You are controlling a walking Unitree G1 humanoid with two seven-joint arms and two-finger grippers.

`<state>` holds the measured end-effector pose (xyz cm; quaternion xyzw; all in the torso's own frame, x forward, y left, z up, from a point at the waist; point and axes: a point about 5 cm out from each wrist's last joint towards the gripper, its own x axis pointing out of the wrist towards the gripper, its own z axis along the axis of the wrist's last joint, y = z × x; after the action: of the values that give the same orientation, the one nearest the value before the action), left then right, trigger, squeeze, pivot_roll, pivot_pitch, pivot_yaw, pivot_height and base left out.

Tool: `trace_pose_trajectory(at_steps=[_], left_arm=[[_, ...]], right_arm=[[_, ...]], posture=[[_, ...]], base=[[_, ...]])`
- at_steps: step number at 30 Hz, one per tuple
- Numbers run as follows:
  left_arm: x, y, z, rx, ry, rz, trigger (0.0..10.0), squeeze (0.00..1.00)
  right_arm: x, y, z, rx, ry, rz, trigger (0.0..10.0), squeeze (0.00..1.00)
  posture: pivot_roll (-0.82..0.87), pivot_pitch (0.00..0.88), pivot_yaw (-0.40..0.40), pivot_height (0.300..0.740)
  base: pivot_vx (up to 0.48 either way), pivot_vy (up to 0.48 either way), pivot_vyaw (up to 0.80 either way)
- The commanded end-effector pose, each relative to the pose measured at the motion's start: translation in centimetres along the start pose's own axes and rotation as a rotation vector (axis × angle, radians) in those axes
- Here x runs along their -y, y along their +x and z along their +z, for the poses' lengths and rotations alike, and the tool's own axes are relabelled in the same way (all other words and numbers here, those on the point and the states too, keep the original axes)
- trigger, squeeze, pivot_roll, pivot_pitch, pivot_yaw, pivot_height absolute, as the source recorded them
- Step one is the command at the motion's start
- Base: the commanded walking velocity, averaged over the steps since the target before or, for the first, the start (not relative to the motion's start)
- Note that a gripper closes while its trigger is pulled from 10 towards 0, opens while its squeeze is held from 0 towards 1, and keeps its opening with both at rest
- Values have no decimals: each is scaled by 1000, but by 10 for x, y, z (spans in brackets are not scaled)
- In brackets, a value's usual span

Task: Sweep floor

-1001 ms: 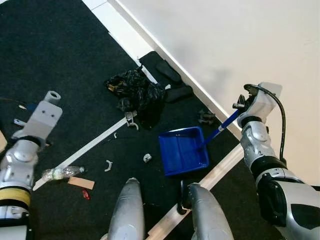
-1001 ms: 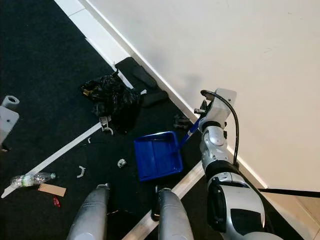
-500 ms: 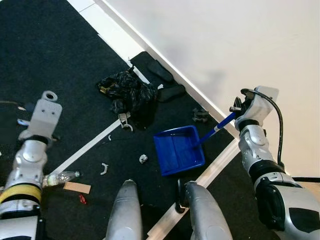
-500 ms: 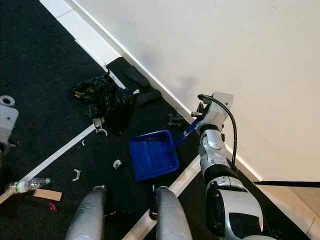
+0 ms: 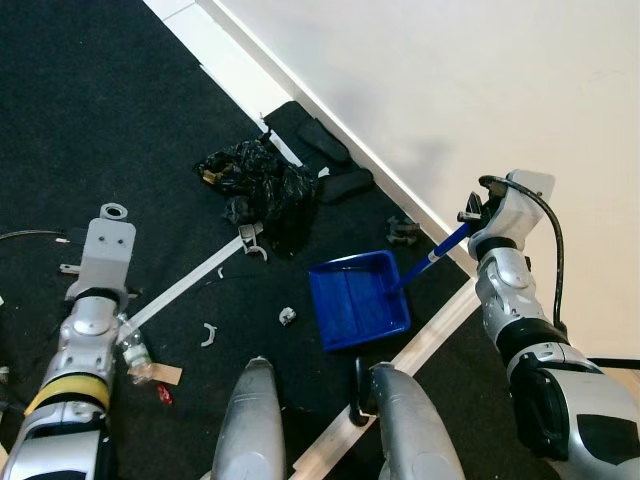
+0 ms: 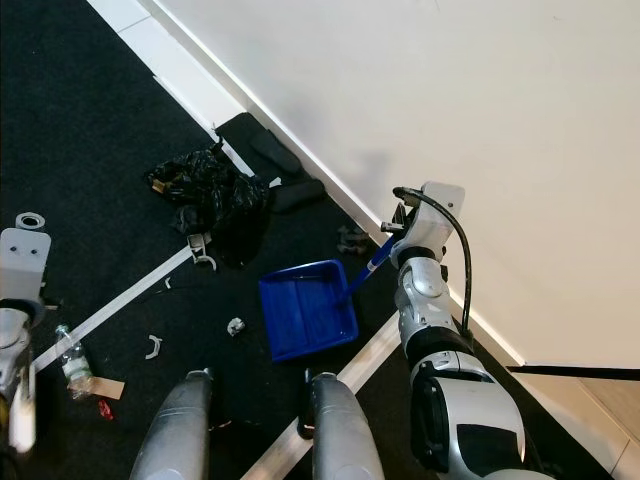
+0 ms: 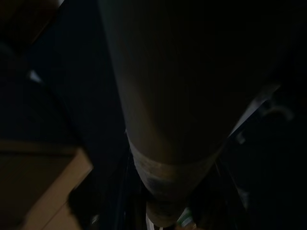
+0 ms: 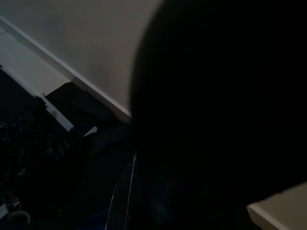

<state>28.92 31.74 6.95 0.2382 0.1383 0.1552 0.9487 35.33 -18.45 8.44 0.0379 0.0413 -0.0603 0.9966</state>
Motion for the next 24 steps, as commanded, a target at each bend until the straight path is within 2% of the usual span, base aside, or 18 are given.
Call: trace_pose_trajectory(at_steps=[1,4,8,9,11,13,14,16,17,18,20,22,23,24], left_arm=[[16,-4,-9,-27,12,-43,10000,0],[29,1,2,-4,5,-81,10000,0],[37,2,8,7,-5,-103,10000,0],[45,2,12,16,-16,-121,10000,0],[45,2,12,16,-16,-121,10000,0],[69,0,20,35,-39,-178,10000,0],[69,0,20,35,-39,-178,10000,0],[90,-2,28,54,-49,-234,10000,0],[90,-2,28,54,-49,-234,10000,0],[109,-5,38,74,-61,-289,10000,0],[109,-5,38,74,-61,-289,10000,0],[124,-6,48,94,-73,-330,10000,0],[141,-10,61,121,-90,-380,10000,0],[149,-12,68,130,-109,-404,10000,0]], right_arm=[[3,-16,-37,-165,-48,12,10000,0],[2,-16,-36,-159,-52,17,10000,0],[3,-16,-37,-159,-53,17,10000,0],[3,-16,-37,-159,-53,17,10000,0],[3,-16,-37,-159,-53,17,10000,0],[3,-18,-39,-161,-52,14,10000,0],[3,-18,-39,-161,-52,14,10000,0],[3,-18,-40,-162,-51,13,10000,0],[3,-18,-40,-162,-51,13,10000,0],[3,-18,-40,-161,-50,11,10000,0],[3,-18,-40,-161,-50,11,10000,0],[3,-18,-40,-160,-49,10,10000,0],[3,-18,-39,-158,-49,9,10000,0],[3,-18,-39,-157,-50,9,10000,0]], posture=[[78,376,-121,740],[77,375,-117,740],[79,374,-114,740],[80,373,-111,740],[80,373,-111,740],[81,370,-107,740],[81,370,-107,740],[80,369,-104,740],[80,369,-104,740],[78,367,-101,740],[78,367,-101,740],[77,367,-99,740],[78,363,-95,740],[78,363,-95,740]], base=[[0,0,0],[0,0,0],[0,0,0],[0,0,0],[0,0,0],[0,0,0],[0,0,0],[0,0,0],[0,0,0],[0,0,0],[0,0,0],[0,0,0],[0,0,0],[0,0,0]])
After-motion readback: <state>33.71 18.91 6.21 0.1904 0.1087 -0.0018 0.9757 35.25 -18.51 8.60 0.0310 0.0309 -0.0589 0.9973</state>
